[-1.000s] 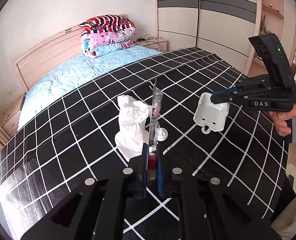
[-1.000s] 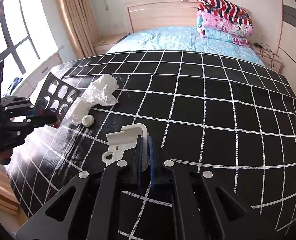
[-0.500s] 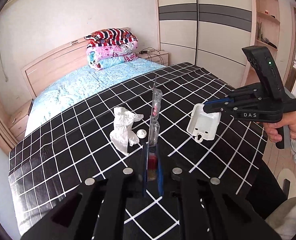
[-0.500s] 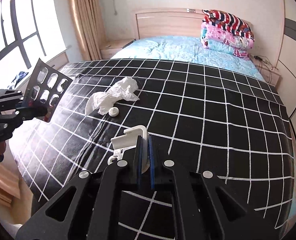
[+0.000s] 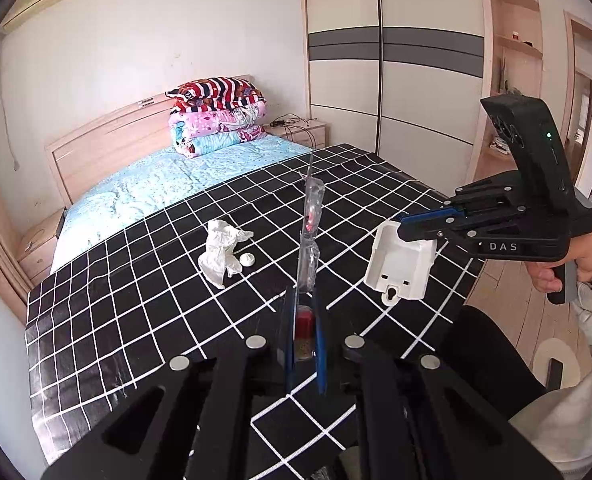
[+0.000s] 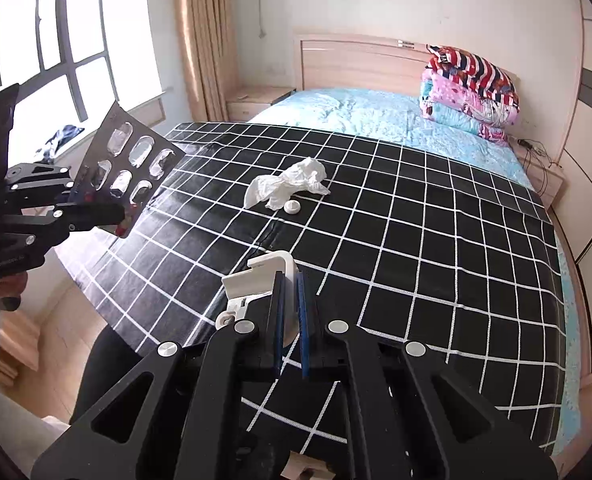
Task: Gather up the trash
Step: 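Carry the blister pack and plastic holder in both tools over the bin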
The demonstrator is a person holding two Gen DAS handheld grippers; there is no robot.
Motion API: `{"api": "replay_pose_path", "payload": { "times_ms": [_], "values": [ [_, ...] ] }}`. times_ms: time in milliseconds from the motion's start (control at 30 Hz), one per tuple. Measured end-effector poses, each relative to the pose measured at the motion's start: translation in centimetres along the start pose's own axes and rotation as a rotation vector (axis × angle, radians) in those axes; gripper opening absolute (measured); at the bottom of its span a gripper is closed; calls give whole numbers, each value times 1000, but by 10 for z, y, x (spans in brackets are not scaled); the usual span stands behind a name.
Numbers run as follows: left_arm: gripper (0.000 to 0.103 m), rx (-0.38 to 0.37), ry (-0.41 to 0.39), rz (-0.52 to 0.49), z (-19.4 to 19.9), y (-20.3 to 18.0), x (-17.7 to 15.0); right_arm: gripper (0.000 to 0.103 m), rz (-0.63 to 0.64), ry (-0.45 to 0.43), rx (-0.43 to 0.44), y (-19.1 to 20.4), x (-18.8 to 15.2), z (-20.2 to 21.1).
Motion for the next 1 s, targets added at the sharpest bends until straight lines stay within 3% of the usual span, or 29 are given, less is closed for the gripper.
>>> {"api": "replay_pose_path", "payload": {
  "times_ms": [233,733,1000],
  "values": [
    [8,-23,18,11,13,-28,-21,7,24,6,27,25,-23,19],
    [8,-104,211,117,6,-75,-122,7,2,164,110,68,-114,17],
    [8,-113,314,178,-4,-79,-169,7,-8,265,126,79,-160,-2]
  ]
}}
Point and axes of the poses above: each gripper's, at about its wrist camera, not at the fingertips, and z roughly against the way its jaws point, y to its left, x to its top, the point moved 7 cm from there along -z, roughly the way its jaws point, and after that the axes turned 13 degrees about -y, right-handed, at the moved point
